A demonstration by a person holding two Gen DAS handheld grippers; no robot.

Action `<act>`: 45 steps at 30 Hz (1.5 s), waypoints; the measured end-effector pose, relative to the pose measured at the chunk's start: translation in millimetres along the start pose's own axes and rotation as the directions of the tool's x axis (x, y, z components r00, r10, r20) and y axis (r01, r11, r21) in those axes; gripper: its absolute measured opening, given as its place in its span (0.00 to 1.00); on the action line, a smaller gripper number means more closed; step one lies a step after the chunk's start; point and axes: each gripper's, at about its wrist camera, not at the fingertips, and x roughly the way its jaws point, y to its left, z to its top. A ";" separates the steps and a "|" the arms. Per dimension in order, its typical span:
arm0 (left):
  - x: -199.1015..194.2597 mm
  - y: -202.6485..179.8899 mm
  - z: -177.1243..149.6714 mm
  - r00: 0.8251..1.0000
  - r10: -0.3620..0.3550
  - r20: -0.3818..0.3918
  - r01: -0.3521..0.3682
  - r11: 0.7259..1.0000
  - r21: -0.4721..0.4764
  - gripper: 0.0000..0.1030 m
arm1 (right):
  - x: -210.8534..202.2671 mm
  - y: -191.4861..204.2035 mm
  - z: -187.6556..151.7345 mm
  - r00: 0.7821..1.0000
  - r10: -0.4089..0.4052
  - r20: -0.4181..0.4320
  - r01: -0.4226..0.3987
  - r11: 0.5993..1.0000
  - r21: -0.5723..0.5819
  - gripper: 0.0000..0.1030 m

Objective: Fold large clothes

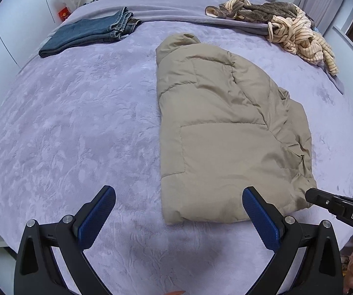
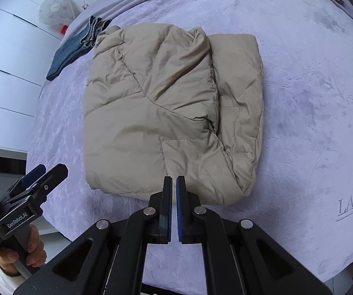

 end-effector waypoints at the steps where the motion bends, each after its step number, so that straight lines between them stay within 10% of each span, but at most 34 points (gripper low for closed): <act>1: -3.8 -1.8 -1.4 1.000 0.008 0.008 -0.008 1.000 0.002 1.00 | -2.5 -0.5 -1.3 1.000 0.002 0.006 -0.002 1.000 -0.004 0.03; 12: -49.3 -23.0 -20.7 0.998 0.040 0.056 -0.038 0.999 -0.038 1.00 | -51.7 -1.7 -15.0 0.996 -0.020 0.088 0.025 0.998 -0.060 0.05; 16: -65.5 -31.2 -27.4 0.995 0.052 0.084 -0.049 0.998 -0.033 1.00 | -70.7 1.2 -19.3 0.990 -0.049 0.135 0.060 0.995 -0.075 0.65; 45: -148.7 -9.0 -39.3 0.967 0.081 0.243 -0.076 0.997 -0.031 1.00 | -144.0 61.4 -49.5 0.901 -0.096 0.424 0.167 0.977 -0.135 1.00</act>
